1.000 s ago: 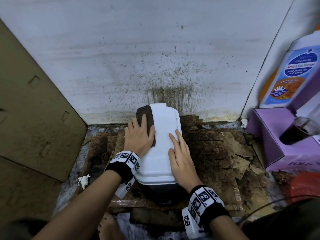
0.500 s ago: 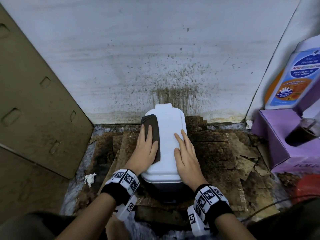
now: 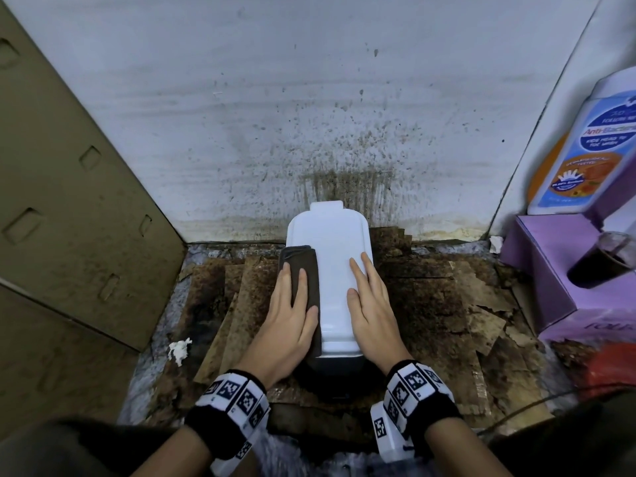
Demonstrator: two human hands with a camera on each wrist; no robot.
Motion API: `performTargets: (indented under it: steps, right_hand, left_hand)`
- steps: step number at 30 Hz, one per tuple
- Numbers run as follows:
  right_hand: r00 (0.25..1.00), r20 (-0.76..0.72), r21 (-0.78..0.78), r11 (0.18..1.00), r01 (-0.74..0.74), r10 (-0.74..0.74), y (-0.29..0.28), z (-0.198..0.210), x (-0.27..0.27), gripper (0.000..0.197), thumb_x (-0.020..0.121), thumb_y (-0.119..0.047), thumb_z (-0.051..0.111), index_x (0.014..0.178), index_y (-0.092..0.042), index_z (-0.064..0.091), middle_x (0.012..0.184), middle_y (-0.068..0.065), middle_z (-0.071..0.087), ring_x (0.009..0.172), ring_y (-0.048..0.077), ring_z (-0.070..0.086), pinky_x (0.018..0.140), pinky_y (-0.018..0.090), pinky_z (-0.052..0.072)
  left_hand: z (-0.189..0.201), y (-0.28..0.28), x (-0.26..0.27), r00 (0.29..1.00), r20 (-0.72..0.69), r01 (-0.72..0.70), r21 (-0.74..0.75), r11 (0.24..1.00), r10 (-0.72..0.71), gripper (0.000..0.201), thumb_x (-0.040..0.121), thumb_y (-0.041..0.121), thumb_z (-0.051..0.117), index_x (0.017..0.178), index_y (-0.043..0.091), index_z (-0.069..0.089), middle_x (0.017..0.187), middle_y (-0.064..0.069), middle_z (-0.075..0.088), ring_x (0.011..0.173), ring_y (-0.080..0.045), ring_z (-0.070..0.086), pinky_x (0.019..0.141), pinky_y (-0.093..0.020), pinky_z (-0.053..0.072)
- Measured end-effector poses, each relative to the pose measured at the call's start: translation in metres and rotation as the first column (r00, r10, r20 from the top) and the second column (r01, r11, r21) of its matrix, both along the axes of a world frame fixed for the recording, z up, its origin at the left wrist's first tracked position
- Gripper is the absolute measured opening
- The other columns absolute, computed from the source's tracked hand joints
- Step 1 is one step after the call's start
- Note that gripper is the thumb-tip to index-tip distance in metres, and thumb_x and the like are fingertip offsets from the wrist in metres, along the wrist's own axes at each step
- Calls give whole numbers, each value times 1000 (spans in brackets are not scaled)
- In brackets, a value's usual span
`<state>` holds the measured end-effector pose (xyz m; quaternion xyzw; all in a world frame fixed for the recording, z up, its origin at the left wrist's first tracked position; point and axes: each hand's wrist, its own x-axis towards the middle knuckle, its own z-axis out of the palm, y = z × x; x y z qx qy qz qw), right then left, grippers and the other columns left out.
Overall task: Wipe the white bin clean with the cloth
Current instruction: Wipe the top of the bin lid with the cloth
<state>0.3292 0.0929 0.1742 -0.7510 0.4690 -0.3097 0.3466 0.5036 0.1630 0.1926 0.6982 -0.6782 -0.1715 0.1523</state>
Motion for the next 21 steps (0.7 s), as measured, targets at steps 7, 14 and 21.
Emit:
performTargets:
  steps: [7,14,21]
  right_hand:
    - [970,240,244,969,-28,-32,2,11,-3,60,110,-40,28,156,-45,-9,164,-29,-8,145,-18,-9,121,21,-1]
    - [918,386,354,933,-58,-90,1,11,-4,60,107,-51,27,157,-46,-4,160,-37,-3,145,-19,0,122,24,4]
    - [936,345,358,932,-63,-69,1,11,-5,60,107,-46,29,160,-39,1,163,-31,-1,143,-22,0,119,18,4]
  left_hand:
    - [7,-11,-14,971,235,50,-19,999,-44,68,103,46,2,161,17,-16,168,-7,-27,153,-16,-30,122,-30,-19]
    - [10,-10,-19,966,256,42,0,999,-41,72,100,47,-2,162,11,-13,169,-11,-23,155,-20,-25,127,-37,-11]
    - [9,-2,-44,949,312,82,-79,993,-53,68,105,40,9,162,3,8,171,-18,0,159,-27,-1,127,-37,0]
